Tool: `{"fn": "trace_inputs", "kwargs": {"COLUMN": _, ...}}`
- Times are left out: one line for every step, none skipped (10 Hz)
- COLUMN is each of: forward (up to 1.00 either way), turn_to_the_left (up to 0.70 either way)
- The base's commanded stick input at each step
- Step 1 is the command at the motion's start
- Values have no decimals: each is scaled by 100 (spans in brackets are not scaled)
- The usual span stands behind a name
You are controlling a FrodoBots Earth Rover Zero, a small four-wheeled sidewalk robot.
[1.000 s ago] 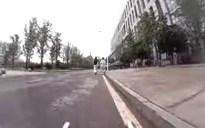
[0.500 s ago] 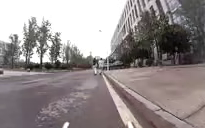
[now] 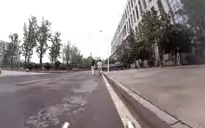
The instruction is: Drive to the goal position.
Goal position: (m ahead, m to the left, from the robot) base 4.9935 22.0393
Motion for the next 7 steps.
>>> {"fn": "trace_inputs", "kwargs": {"forward": 60, "turn_to_the_left": 0}}
{"fn": "trace_inputs", "kwargs": {"forward": 60, "turn_to_the_left": 0}}
{"fn": "trace_inputs", "kwargs": {"forward": 60, "turn_to_the_left": 0}}
{"fn": "trace_inputs", "kwargs": {"forward": 60, "turn_to_the_left": 0}}
{"fn": "trace_inputs", "kwargs": {"forward": 60, "turn_to_the_left": 0}}
{"fn": "trace_inputs", "kwargs": {"forward": 60, "turn_to_the_left": 0}}
{"fn": "trace_inputs", "kwargs": {"forward": 60, "turn_to_the_left": 0}}
